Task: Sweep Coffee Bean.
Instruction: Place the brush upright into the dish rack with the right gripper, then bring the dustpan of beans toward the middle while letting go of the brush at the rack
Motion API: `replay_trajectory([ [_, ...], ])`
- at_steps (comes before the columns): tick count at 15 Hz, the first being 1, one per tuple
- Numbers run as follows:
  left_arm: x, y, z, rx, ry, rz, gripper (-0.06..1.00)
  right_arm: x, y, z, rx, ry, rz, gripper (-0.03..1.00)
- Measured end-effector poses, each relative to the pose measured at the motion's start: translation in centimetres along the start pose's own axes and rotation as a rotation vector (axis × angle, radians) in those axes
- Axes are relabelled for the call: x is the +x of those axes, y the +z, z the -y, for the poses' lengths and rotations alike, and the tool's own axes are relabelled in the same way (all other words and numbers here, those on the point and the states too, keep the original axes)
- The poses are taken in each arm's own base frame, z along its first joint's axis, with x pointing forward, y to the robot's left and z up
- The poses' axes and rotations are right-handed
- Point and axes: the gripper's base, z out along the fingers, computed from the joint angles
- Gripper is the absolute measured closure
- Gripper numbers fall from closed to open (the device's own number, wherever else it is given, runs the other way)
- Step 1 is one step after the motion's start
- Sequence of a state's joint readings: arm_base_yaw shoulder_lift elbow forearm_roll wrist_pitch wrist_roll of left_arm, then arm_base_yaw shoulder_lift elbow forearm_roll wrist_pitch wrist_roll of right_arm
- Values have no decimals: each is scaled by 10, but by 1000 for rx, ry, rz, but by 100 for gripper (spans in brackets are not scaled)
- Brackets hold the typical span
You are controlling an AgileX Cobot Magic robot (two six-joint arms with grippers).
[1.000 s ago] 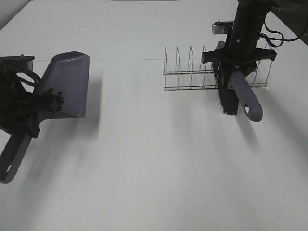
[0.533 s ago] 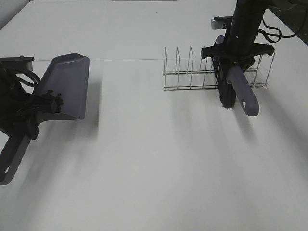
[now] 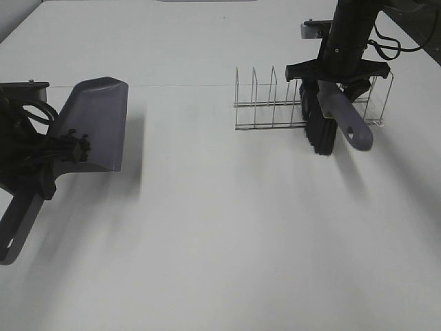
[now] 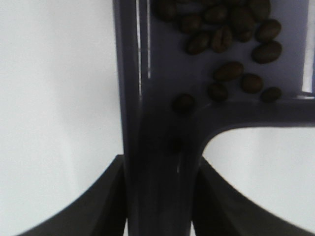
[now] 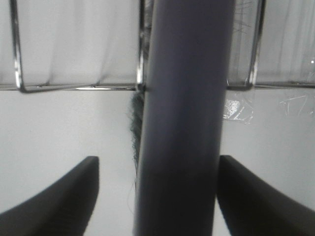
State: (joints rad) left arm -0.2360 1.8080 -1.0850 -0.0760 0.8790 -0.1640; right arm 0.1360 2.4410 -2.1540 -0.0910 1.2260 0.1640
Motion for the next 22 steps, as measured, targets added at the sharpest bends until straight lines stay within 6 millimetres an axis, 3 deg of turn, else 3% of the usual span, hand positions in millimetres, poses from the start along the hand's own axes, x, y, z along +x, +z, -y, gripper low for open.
replay_trajectory([
  [2,0,0,0,0,0,0,61,0,-3,0,-2,-15,7,21],
  [8,0,0,0,0,-1,-2,61,-2,-34,1,-13,-18,70,18],
  [12,0,0,1,6,-5,-4,61,0,-83,3,-49,-36,163,18],
  [14,2,0,0,5,-7,-25,61,6,-127,3,-112,-49,243,18],
  [15,3,0,0,3,-7,-34,61,7,-133,4,-112,-53,255,18],
  [17,5,0,0,3,-9,-53,61,20,-161,7,-122,-63,291,18],
  [22,5,0,1,9,-17,-54,61,71,-174,16,-102,-110,210,18],
])
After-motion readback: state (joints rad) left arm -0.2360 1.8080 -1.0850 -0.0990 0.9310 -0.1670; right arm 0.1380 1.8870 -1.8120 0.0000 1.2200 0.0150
